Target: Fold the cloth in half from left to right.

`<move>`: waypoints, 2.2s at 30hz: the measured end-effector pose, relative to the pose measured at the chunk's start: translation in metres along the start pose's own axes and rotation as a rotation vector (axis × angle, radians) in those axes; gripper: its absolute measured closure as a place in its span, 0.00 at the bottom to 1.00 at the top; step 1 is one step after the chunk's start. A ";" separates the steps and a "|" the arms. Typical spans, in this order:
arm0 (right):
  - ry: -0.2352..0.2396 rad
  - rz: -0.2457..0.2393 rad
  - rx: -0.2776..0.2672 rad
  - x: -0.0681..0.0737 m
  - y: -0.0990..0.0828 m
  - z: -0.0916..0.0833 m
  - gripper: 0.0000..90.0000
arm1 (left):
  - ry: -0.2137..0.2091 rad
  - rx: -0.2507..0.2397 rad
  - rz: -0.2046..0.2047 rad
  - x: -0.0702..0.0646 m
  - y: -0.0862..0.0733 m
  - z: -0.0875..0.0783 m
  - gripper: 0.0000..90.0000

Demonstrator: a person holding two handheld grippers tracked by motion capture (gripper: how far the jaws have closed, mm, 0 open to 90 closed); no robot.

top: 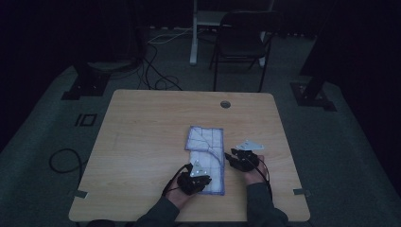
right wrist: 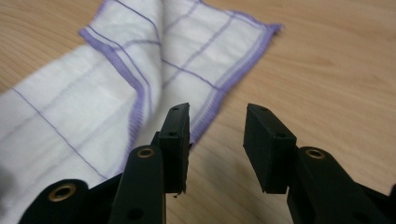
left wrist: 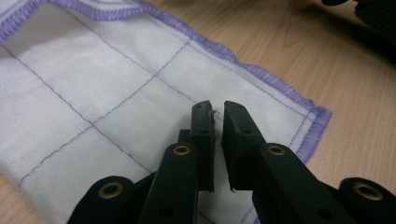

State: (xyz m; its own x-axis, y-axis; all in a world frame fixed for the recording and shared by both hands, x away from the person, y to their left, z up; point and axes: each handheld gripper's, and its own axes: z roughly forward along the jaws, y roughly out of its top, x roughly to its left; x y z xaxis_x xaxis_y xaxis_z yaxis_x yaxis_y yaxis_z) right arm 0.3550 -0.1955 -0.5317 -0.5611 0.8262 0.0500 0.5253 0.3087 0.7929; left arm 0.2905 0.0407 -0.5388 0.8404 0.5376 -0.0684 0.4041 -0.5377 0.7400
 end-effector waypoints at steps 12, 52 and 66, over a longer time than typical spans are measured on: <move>0.041 -0.065 -0.048 0.022 0.021 0.002 0.67 | 0.098 -0.034 -0.011 0.018 -0.014 -0.027 0.83; 0.149 -0.325 0.098 0.088 0.073 0.106 0.64 | 0.108 -0.015 -0.024 0.020 -0.031 -0.028 0.77; 0.130 -0.266 0.083 0.076 0.081 0.102 0.96 | 0.110 -0.017 -0.030 0.020 -0.031 -0.028 0.77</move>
State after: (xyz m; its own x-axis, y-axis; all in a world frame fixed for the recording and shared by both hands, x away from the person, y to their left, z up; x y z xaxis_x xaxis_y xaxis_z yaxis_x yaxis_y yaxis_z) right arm 0.4201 -0.0596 -0.5252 -0.7604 0.6456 -0.0713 0.3964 0.5483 0.7364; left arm 0.2844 0.0864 -0.5445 0.7832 0.6215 -0.0177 0.4213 -0.5095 0.7503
